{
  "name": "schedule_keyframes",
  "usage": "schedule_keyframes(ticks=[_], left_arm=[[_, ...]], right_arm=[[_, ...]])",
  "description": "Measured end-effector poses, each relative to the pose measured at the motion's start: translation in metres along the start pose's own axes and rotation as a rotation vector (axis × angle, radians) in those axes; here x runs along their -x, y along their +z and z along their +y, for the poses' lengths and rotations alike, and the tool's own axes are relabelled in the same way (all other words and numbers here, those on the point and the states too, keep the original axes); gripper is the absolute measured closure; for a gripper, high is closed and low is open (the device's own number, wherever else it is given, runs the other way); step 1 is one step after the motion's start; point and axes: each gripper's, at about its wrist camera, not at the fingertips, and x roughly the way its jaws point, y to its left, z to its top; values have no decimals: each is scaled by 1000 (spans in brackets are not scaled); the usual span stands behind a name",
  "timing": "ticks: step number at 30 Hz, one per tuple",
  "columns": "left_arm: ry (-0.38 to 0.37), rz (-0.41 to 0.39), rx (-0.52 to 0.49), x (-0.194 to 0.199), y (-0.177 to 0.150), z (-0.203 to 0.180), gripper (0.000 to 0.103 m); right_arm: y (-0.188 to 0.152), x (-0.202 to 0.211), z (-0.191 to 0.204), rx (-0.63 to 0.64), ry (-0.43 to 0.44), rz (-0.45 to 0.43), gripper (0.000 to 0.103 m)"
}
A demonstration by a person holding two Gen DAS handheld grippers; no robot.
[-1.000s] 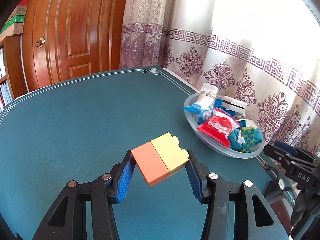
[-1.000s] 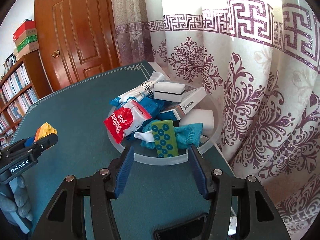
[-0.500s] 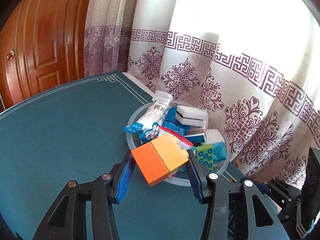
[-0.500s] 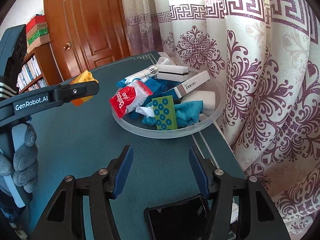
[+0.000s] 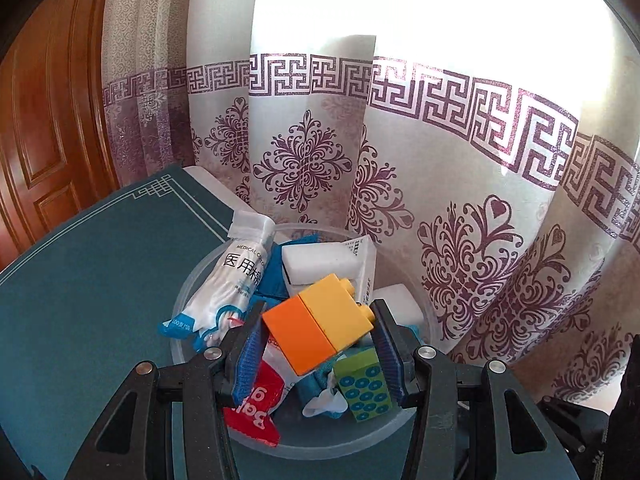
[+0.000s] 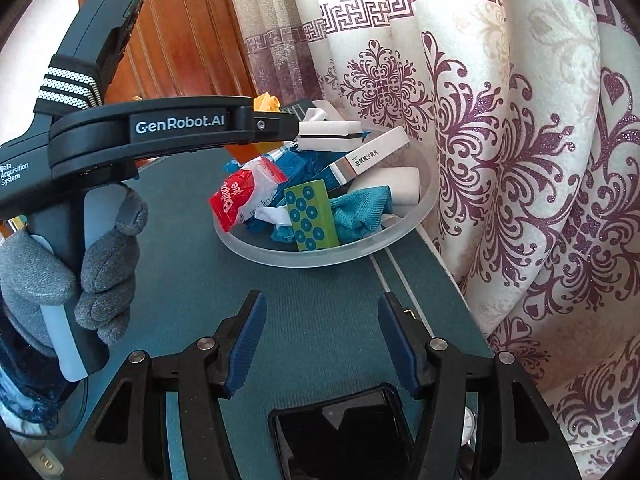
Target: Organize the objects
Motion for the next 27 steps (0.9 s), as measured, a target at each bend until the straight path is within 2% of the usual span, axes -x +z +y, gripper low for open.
schedule_keyframes(ticks=[5,9,11,12,13,16,18,22,27], left_arm=[[-8,14,-31,-16,2,-5,49],[-15,26,-14,-19,0,-2,48],[-6,20,1,-16,0,1,32],[1,9,11,-13,0,3,21],[6,-2,21,-9,-1,5,16],[18,-10,42,-1,-1,10,13],[47,-19,44,5,-2,12,10],[128,-56,48,25,-7,17,0],[199,-65,84,44,-16,25,0]], right_arm=[[-1,-2,-5,-17,-2,2,43],[-1,-2,-5,-18,-4,-1,43],[-1,-2,-5,-18,-5,-4,43],[-1,-2,-5,-18,-4,-4,43],[-1,-2,-5,-19,-4,-3,43],[-3,-2,-5,-22,-3,2,42],[-4,-2,-3,-25,-4,6,38],[-4,-1,-1,-31,-7,7,22],[-4,0,0,-42,-29,15,17]])
